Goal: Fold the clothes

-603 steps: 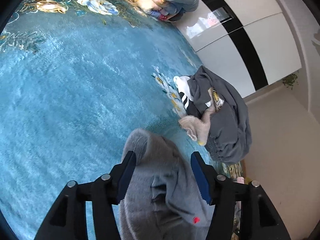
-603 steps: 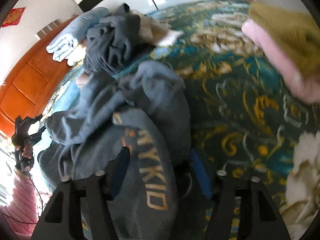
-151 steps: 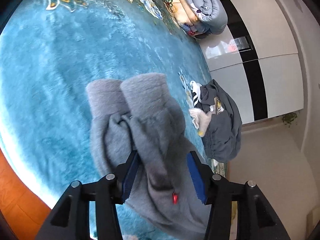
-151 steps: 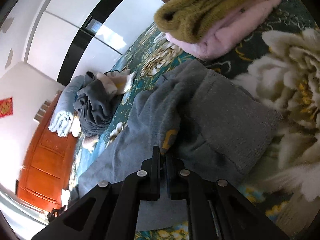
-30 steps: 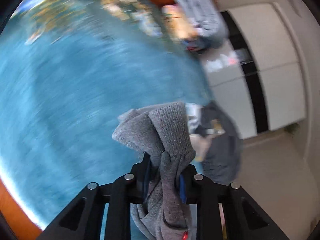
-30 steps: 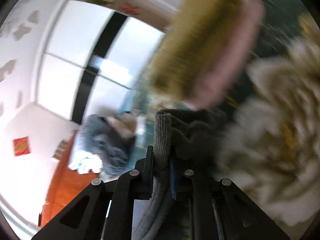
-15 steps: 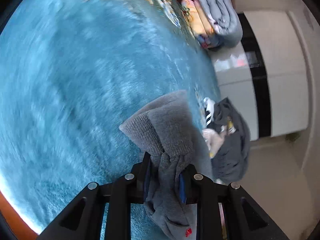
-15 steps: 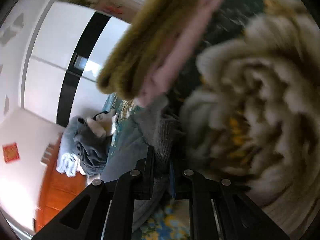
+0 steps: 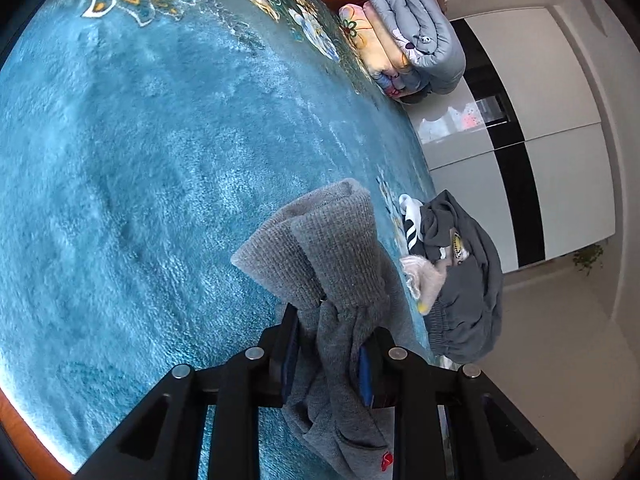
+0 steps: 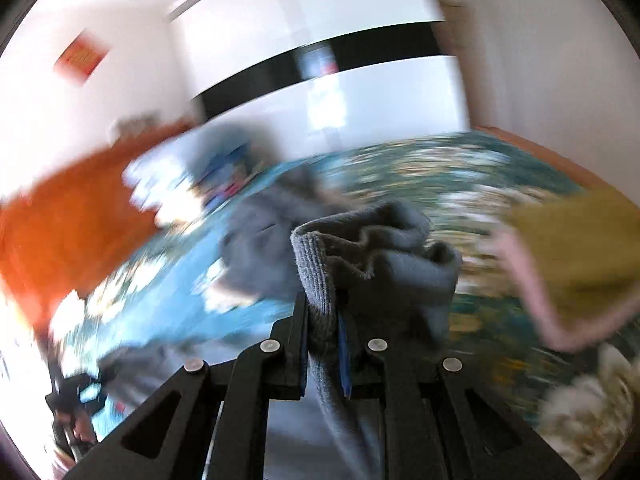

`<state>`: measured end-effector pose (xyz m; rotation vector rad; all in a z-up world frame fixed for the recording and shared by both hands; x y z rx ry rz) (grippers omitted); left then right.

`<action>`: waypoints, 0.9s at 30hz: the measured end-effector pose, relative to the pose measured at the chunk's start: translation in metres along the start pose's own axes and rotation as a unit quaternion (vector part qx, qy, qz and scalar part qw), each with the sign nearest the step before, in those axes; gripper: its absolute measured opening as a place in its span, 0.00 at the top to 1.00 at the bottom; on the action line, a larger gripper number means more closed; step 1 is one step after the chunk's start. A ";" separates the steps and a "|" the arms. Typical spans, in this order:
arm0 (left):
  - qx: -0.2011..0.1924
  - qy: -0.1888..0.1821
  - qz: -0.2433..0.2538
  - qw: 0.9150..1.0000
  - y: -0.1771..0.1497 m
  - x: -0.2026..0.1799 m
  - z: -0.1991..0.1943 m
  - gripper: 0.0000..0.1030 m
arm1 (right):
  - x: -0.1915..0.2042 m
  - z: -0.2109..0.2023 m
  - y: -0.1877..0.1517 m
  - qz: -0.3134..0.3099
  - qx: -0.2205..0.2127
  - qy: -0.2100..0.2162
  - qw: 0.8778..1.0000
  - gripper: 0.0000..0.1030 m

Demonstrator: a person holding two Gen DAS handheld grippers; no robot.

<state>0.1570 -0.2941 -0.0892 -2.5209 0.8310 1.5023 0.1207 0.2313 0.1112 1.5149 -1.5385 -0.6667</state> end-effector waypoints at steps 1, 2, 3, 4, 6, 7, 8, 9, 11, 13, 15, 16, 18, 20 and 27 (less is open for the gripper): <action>0.001 -0.004 -0.003 1.000 0.000 0.002 -0.001 0.74 | 0.030 0.023 -0.007 -0.026 0.014 0.010 1.000 0.88; 0.002 -0.009 -0.006 1.000 0.000 0.003 -0.002 0.74 | 0.053 0.040 -0.019 -0.041 0.030 0.025 0.998 0.88; 0.004 -0.013 -0.009 1.000 -0.001 0.005 -0.003 0.74 | 0.076 0.055 -0.031 -0.055 0.047 0.040 0.997 0.88; 0.005 -0.017 -0.013 1.000 -0.001 0.008 -0.004 0.75 | 0.099 0.071 -0.043 -0.070 0.063 0.054 0.994 0.88; 0.008 -0.023 -0.018 1.000 -0.001 0.013 -0.006 0.75 | 0.135 0.102 -0.075 -0.102 0.099 0.065 0.988 0.88; 0.010 -0.025 -0.018 0.999 -0.002 0.015 -0.007 0.75 | 0.146 0.112 -0.094 -0.113 0.119 0.066 0.984 0.88; 0.011 -0.027 -0.017 0.999 -0.002 0.015 -0.006 0.75 | 0.157 0.122 -0.112 -0.124 0.138 0.067 0.980 0.88; 0.012 -0.027 -0.015 0.999 -0.002 0.014 -0.006 0.75 | 0.163 0.124 -0.122 -0.128 0.147 0.065 0.979 0.88; 0.014 -0.028 -0.012 0.999 -0.001 0.014 -0.005 0.74 | 0.168 0.131 -0.138 -0.138 0.161 0.054 0.976 0.88; 0.014 -0.028 -0.011 0.999 -0.002 0.014 -0.004 0.73 | 0.168 0.130 -0.143 -0.141 0.167 0.049 0.975 0.88; 0.013 -0.026 -0.011 1.000 -0.003 0.014 -0.004 0.72 | 0.176 0.128 -0.144 -0.159 0.161 0.049 0.973 0.88; 0.013 -0.025 -0.011 1.000 -0.003 0.013 -0.003 0.72 | 0.181 0.125 -0.142 -0.171 0.152 0.051 0.972 0.88; 0.012 -0.023 -0.011 1.000 -0.004 0.013 -0.004 0.72 | 0.185 0.120 -0.144 -0.175 0.150 0.065 0.971 0.88; 0.013 -0.022 -0.013 1.000 -0.004 0.014 -0.005 0.72 | 0.188 0.118 -0.150 -0.179 0.157 0.072 0.969 0.88; 0.013 -0.017 -0.018 1.000 -0.004 0.009 -0.007 0.67 | 0.184 0.121 -0.163 -0.160 0.192 0.116 0.961 0.72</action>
Point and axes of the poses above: each gripper's, at about its wrist camera, not at the fingertips, and z roughly the way its jaws point, x to its left, y to its top, the point moved 5 cm from there along z, roughly the way its jaws point, and after that the axes turned 2 degrees about -z, right-handed, at the moved point
